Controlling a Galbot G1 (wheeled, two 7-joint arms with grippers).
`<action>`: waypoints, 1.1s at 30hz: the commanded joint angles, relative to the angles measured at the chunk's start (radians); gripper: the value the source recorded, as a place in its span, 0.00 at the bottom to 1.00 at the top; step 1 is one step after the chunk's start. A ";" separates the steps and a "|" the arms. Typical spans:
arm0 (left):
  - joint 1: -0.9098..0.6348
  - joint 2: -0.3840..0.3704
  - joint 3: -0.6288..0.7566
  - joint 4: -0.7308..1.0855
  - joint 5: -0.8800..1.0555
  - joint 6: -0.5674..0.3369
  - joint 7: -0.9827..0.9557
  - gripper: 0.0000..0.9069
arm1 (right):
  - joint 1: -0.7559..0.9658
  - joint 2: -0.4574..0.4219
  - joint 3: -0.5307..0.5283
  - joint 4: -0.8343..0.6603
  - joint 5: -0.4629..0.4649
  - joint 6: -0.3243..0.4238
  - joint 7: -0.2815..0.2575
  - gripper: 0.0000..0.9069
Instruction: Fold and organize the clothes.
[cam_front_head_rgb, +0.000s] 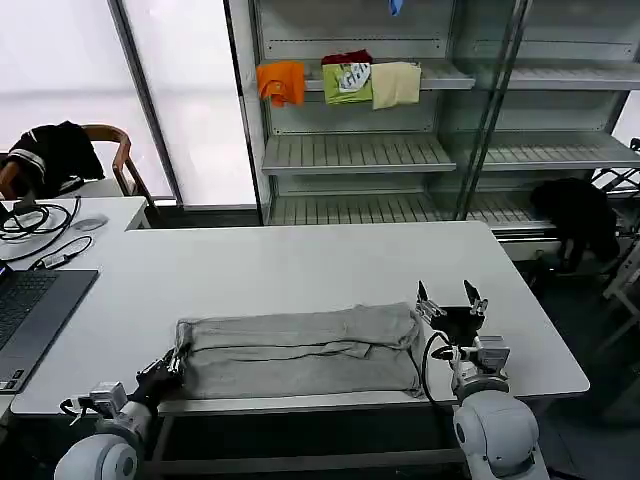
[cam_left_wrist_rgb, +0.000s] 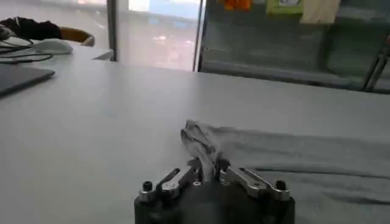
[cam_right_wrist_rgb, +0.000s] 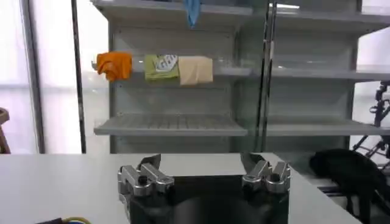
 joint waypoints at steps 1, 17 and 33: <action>0.002 -0.003 -0.006 0.007 0.009 -0.040 0.008 0.00 | 0.010 0.000 0.000 -0.006 0.009 -0.006 0.005 1.00; -0.077 0.404 -0.422 0.054 0.299 -0.045 0.240 0.00 | 0.041 0.000 -0.001 -0.056 0.047 -0.016 0.009 1.00; -0.065 0.120 -0.046 -0.361 0.249 0.101 0.133 0.00 | 0.042 0.002 0.007 -0.105 0.043 -0.013 0.008 1.00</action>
